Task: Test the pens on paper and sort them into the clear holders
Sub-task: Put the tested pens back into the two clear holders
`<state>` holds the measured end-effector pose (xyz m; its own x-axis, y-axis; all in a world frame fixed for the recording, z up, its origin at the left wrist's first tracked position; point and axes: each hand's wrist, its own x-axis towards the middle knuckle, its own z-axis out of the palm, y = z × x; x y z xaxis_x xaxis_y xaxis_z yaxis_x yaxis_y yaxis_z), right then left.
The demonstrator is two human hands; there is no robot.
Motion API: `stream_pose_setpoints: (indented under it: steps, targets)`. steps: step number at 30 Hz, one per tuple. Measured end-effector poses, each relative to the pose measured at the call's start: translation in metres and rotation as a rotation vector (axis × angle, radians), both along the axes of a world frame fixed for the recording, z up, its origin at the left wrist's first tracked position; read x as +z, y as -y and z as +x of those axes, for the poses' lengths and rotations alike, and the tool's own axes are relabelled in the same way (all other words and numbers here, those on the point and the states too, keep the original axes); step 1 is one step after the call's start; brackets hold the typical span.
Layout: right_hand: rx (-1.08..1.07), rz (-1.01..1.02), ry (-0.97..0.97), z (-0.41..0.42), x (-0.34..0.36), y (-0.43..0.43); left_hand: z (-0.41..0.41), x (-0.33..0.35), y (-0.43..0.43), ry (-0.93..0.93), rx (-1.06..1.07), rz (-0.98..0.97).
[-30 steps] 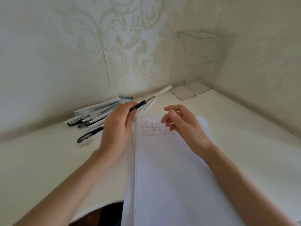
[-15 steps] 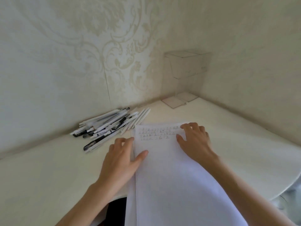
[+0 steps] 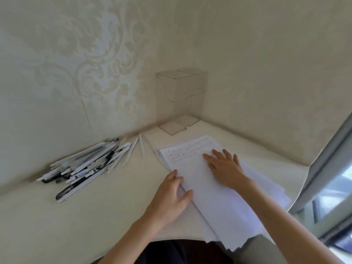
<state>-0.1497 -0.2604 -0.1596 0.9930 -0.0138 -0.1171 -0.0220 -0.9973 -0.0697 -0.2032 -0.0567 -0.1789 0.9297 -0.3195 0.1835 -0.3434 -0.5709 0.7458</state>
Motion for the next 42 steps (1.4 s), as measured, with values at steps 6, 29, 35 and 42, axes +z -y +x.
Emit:
stream_pose_setpoints:
  steps: [6,29,35,42]
  targets:
    - [-0.077,0.028,0.067,0.037,-0.001,0.044,0.055,0.003,0.046,0.049,-0.133,0.26]
    - [-0.149,1.152,0.344,0.164,0.029,-0.073,0.173,0.004,-0.054,0.278,0.074,0.551]
    - [-0.164,1.009,0.372,0.169,0.024,-0.084,0.164,0.0,-0.089,0.371,0.092,0.622]
    - [-0.138,0.834,0.393,0.127,0.026,-0.116,0.147,0.001,-0.101,0.32,0.181,0.628]
